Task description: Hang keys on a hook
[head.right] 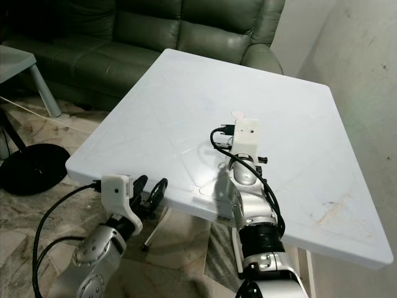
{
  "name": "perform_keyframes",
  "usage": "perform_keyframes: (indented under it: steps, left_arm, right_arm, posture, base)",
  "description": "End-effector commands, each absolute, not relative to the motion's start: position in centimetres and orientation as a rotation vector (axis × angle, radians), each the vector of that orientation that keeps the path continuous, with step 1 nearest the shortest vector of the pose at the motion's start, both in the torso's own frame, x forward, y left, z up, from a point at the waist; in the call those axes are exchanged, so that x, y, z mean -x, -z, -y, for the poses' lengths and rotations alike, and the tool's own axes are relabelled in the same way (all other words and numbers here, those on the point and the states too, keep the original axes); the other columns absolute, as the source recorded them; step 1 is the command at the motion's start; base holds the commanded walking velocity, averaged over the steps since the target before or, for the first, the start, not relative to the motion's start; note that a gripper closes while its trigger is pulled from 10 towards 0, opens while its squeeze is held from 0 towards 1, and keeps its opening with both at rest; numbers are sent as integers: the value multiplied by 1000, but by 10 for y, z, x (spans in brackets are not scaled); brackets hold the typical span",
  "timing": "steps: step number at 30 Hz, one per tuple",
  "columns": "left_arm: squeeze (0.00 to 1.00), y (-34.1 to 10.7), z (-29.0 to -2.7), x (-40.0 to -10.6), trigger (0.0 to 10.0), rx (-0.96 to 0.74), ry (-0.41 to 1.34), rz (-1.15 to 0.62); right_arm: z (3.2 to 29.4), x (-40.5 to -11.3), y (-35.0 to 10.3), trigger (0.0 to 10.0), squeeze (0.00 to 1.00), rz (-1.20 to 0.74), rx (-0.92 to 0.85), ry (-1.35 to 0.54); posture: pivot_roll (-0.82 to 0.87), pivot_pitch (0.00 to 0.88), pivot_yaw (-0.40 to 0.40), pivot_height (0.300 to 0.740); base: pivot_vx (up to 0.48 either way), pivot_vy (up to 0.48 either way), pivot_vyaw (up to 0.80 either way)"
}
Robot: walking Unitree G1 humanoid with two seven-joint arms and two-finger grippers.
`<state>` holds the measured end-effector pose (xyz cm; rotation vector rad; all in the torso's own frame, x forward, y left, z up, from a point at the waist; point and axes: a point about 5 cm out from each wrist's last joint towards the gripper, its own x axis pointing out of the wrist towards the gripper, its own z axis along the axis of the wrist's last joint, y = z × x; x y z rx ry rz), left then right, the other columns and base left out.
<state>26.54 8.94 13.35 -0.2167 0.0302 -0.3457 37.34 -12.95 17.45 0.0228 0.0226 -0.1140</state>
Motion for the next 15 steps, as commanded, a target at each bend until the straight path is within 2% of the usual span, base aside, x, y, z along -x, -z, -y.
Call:
perform_keyframes:
  steps: [1,5,9,15]
  left_arm:
    - [0,-133,-93,-271,10000,206,316,-27]
    - [0,-137,-102,-284,10000,213,258,-4]
    - [0,-148,-114,-296,10000,232,210,42]
    - [0,-157,-125,-306,10000,246,213,92]
  right_arm:
    - [133,-371,-181,10000,0,39,-50,91]
    - [133,-366,-179,10000,0,66,-127,34]
    - [131,-352,-184,10000,0,193,-143,-97]
    - [135,-335,-187,10000,0,283,-186,-164]
  posture:
    - [99,44,-114,740]
    - [91,26,-107,740]
    - [81,3,-95,740]
    - [69,0,-86,740]
  base:
    - [0,0,0]
    - [0,0,0]
    - [0,0,0]
    - [0,0,0]
